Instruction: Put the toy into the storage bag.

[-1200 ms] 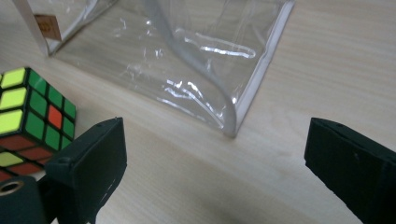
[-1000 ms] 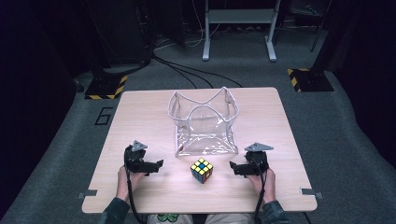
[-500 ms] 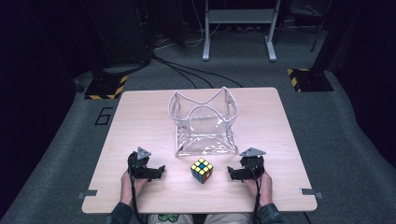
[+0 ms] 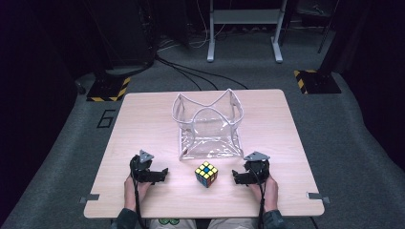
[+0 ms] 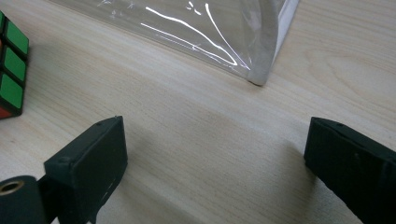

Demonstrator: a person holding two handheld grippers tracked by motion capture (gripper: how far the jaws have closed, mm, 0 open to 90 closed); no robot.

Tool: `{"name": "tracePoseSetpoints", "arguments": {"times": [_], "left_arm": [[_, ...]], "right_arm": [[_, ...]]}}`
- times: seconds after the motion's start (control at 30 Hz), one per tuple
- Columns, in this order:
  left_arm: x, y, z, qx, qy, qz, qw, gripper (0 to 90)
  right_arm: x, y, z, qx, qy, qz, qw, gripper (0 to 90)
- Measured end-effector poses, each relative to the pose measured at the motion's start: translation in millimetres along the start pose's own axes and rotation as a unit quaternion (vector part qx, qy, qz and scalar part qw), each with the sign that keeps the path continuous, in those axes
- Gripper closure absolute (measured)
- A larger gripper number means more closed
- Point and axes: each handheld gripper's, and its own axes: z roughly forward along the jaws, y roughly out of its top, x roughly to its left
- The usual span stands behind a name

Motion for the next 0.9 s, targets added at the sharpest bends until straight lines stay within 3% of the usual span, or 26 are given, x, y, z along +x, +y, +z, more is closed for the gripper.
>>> {"name": "tracePoseSetpoints", "arguments": {"times": [0.6,0.9], "left_arm": [[-0.2,0.0,0.5,-0.004,0.007,-0.013,0.9999,1.1],[-1.0,-0.2,0.4,-0.006,0.01,-0.017,0.9998,1.4]], "right_arm": [[-0.4,0.5,0.6,0.0,-0.001,-0.002,1.0,4.8],[0.0,3.7,1.0,0.016,0.007,-0.009,0.9998,3.1]]}}
